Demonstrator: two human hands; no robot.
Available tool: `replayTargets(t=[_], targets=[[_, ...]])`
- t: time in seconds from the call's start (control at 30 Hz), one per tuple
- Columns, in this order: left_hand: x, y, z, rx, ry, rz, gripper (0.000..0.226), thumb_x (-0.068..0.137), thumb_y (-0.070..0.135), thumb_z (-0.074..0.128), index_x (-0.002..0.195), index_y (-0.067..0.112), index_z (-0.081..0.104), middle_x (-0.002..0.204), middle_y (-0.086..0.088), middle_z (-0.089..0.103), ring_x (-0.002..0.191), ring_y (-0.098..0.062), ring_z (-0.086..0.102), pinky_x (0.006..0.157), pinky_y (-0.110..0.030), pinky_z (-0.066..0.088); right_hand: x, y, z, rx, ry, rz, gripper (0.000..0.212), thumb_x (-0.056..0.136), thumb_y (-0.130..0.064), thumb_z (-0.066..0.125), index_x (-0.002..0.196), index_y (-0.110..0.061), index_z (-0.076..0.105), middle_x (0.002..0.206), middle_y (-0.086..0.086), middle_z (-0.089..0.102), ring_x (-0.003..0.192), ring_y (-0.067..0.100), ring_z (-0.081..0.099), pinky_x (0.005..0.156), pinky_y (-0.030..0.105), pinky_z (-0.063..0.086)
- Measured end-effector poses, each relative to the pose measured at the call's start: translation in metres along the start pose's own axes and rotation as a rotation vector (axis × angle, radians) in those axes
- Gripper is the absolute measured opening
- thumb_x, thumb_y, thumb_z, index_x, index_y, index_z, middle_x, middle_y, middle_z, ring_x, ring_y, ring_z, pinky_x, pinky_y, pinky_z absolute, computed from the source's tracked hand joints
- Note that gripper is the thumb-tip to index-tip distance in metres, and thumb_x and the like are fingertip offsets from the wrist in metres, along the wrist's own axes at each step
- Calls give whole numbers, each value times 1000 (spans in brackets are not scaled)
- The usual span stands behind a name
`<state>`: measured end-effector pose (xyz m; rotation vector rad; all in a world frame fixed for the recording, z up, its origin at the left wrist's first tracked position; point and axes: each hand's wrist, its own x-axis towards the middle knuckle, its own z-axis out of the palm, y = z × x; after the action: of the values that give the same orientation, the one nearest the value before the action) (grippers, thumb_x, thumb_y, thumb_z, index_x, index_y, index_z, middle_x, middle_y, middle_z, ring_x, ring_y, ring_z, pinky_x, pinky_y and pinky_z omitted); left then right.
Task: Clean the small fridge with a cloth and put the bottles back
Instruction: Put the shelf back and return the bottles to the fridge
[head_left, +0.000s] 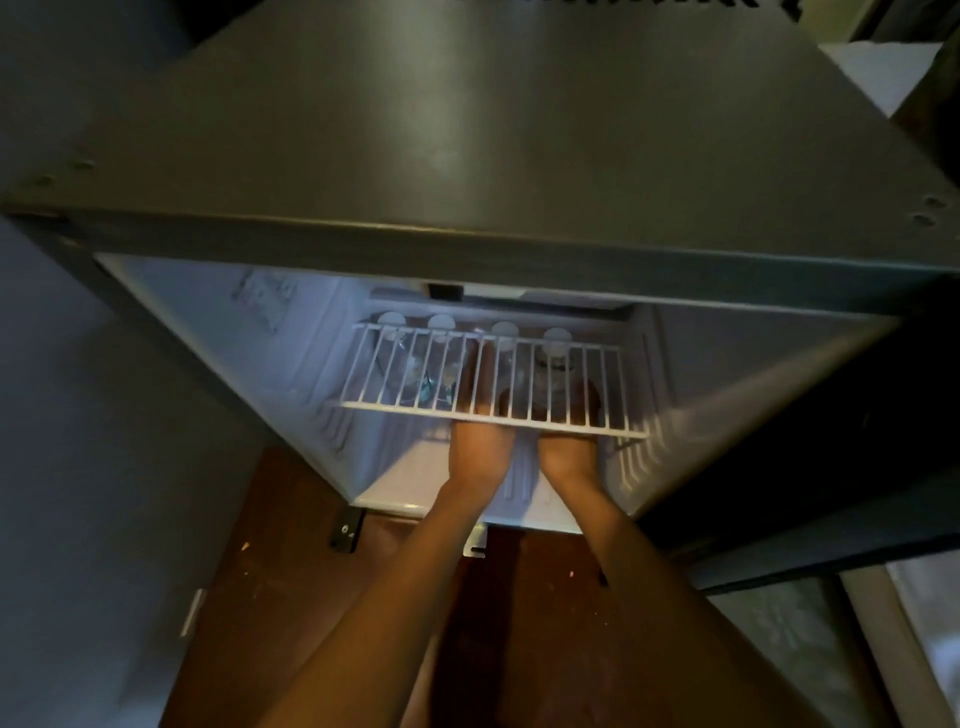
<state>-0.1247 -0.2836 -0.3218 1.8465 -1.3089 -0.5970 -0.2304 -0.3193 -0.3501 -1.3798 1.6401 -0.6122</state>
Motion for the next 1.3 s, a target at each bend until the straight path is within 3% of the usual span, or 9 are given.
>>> replayTargets(t=[0.07, 0.13, 0.33, 0.43, 0.7, 0.87, 0.97, 1.17, 1.3], targets=[[-15, -2, -14, 24, 68, 30, 37, 97, 2, 53, 134, -3, 54, 132, -22, 57, 126, -16, 53, 112, -48, 35, -13, 0, 1, 31, 63, -41, 53, 95, -15, 60, 144, -4, 43, 145, 11, 48, 133, 27, 46, 104, 26, 36], [-34, 4, -33, 55, 86, 49, 34, 95, 0, 55, 128, -1, 59, 125, -19, 62, 117, -23, 56, 91, -22, 37, -30, 2, 1, -2, 67, -58, 54, 91, -20, 68, 138, -5, 47, 138, 14, 54, 125, 33, 53, 102, 35, 44], [-77, -18, -102, 176, -21, 43, 28, 89, -2, 57, 110, 9, 70, 112, -8, 70, 103, -23, 63, 91, -21, 44, -104, -2, 15, -137, -148, -158, 48, 91, -20, 69, 131, -7, 48, 130, 16, 54, 115, 31, 57, 95, 42, 49], [-97, -31, -145, 245, -46, 17, 28, 89, 0, 55, 110, 9, 72, 113, -9, 71, 104, -24, 64, 96, -31, 48, -146, -13, 35, -171, -240, -241, 43, 92, -20, 68, 129, -7, 50, 124, 15, 58, 106, 27, 61, 89, 41, 52], [-130, -60, -283, 369, -52, -56, 23, 91, 10, 55, 105, 19, 72, 110, -3, 71, 103, -19, 64, 89, -27, 47, -248, -43, 97, -165, -437, -414, 32, 88, -6, 68, 120, -5, 61, 104, 6, 62, 81, 14, 57, 76, 18, 44], [-187, -77, -334, 437, -415, -120, 10, 93, 24, 63, 101, 28, 68, 108, 5, 68, 105, -13, 63, 87, -25, 45, -318, -34, 128, -202, -622, -430, 53, 81, 16, 52, 128, -8, 58, 123, 7, 60, 112, 19, 59, 92, 19, 44], [-236, -103, -347, 261, -549, -198, 32, 85, 39, 74, 115, 30, 66, 115, 7, 67, 108, -11, 61, 98, -32, 47, -342, -18, 140, -231, -683, -454, 59, 80, 7, 65, 134, -14, 54, 132, 4, 56, 122, 16, 54, 100, 20, 41], [-301, -142, -340, 116, -486, -185, 60, 76, 38, 82, 129, 32, 55, 129, 10, 57, 117, -9, 55, 99, -32, 48, -367, -1, 149, -186, -637, -482, 64, 79, -27, 79, 136, -27, 48, 134, -6, 53, 119, 7, 52, 99, 25, 46], [-313, -157, -345, 83, -373, -163, 63, 71, 32, 86, 127, 29, 59, 123, 12, 59, 111, -6, 58, 96, -32, 51, -371, -2, 158, -193, -621, -449, 80, 75, -29, 82, 143, -28, 41, 143, -5, 47, 129, 12, 47, 107, 35, 45]])
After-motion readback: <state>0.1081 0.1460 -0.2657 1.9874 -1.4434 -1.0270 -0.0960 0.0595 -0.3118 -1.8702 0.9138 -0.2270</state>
